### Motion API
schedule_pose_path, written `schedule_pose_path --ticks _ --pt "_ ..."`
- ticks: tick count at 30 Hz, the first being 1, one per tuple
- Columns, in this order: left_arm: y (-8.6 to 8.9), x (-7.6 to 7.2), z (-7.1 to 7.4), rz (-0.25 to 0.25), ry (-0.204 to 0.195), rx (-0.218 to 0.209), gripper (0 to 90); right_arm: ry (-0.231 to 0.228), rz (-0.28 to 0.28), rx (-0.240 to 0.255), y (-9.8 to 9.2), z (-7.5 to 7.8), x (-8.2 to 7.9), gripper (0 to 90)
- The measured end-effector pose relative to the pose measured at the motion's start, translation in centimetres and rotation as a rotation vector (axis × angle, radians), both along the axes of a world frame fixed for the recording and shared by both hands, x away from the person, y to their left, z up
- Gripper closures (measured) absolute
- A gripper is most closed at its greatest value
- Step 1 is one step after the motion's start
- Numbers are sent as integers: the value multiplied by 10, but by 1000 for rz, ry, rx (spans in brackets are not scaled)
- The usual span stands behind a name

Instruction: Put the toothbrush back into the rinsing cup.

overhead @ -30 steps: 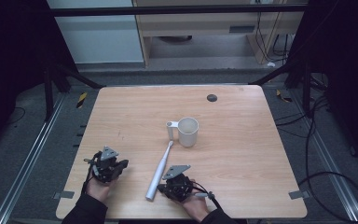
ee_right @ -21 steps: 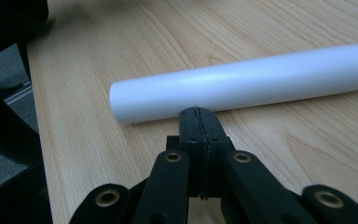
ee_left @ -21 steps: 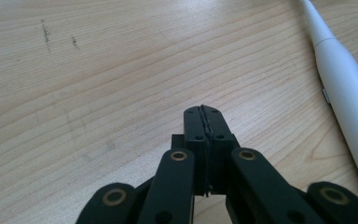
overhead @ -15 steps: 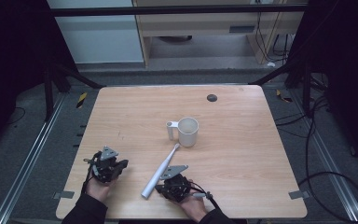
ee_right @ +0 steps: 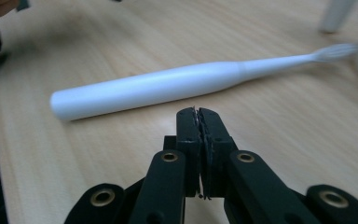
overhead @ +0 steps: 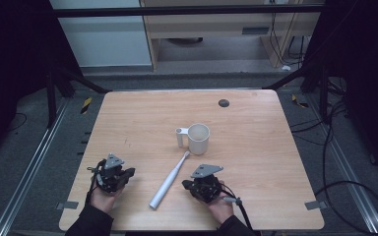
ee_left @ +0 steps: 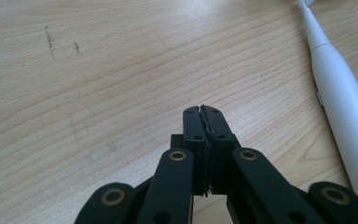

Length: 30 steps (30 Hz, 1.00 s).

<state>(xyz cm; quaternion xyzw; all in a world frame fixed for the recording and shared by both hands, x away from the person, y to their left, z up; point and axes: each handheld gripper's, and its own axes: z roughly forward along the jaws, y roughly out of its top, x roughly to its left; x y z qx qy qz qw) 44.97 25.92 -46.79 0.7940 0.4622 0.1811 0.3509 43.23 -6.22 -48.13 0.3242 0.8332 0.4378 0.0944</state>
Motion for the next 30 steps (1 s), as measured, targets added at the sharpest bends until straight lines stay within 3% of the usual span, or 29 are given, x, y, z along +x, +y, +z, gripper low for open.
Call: schedule_pose_path --ticks 5,12,14,16,19,24,30 --pt "0 0 2 0 3 -8 851 -35 -68 -3 -22 7 5 830" --pt "-2 0 4 -8 9 -10 795 -77 -217 -14 -76 14 11 748" --pt "-4 -1 5 -16 11 -12 762 -99 -284 -14 -97 17 12 673" --pt "-5 -1 5 -19 11 -13 744 -107 -303 -18 -103 18 12 660" --pt "-7 -2 7 -29 7 -11 718 -134 -354 -26 -123 19 12 571" --pt "-14 -3 13 -44 2 -7 589 -151 -458 -56 -161 17 9 489" --pt "-22 3 21 -47 21 -7 445 -165 -530 -104 -190 14 4 442"
